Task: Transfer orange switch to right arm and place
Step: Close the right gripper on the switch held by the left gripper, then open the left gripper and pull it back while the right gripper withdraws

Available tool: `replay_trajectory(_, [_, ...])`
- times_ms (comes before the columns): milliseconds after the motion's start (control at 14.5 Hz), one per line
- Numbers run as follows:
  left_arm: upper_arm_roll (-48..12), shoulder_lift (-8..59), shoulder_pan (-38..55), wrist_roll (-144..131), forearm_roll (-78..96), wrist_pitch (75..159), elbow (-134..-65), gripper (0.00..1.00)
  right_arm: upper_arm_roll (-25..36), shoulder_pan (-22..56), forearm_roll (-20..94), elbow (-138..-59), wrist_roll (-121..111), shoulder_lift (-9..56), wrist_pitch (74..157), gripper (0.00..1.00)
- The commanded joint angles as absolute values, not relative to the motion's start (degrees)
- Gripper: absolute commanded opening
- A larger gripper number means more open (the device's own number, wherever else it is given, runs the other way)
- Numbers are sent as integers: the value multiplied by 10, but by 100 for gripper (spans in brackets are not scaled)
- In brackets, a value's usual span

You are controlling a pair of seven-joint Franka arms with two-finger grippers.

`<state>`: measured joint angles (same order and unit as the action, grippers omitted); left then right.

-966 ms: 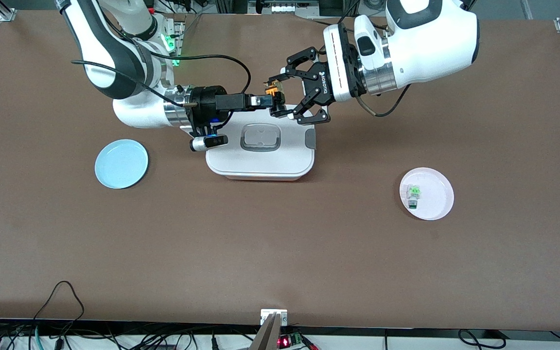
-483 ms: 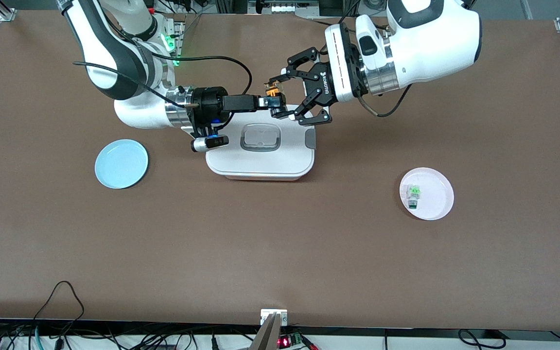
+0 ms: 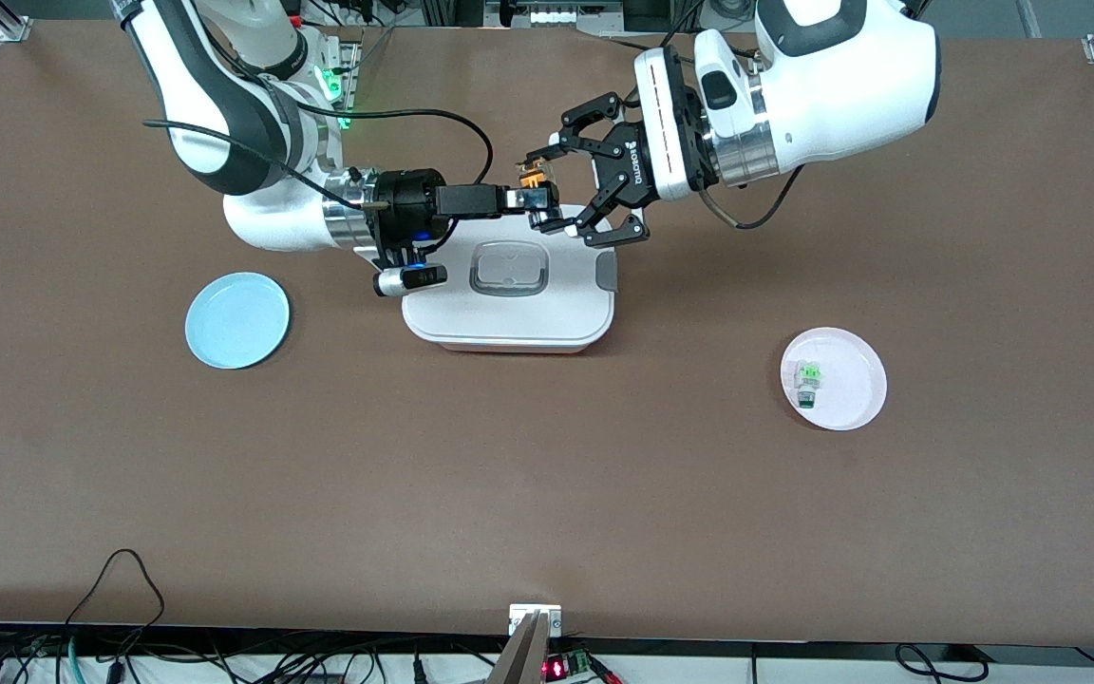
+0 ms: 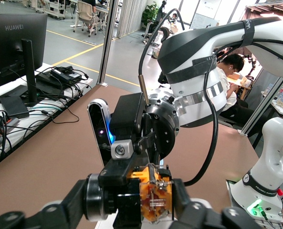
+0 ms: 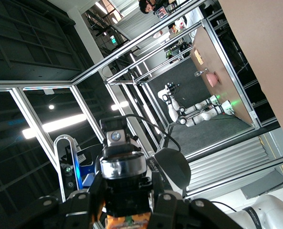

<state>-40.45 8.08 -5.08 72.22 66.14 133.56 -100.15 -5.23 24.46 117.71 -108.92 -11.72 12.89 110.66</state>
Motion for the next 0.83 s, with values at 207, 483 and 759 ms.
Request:
replay_trajectory(207, [-404, 74, -60, 730, 674, 1307, -1004, 100, -49, 248, 1187, -1078, -110, 131, 1112, 17])
replay_trajectory(483, [-399, 69, -115, 720, 671, 1196, -1003, 100, -49, 245, 1181, -1078, -107, 131, 1111, 16])
replay_trajectory(759, [-396, 73, -151, 671, 613, 1132, -1002, 100, -44, 218, 1086, -1065, -108, 131, 1107, 16])
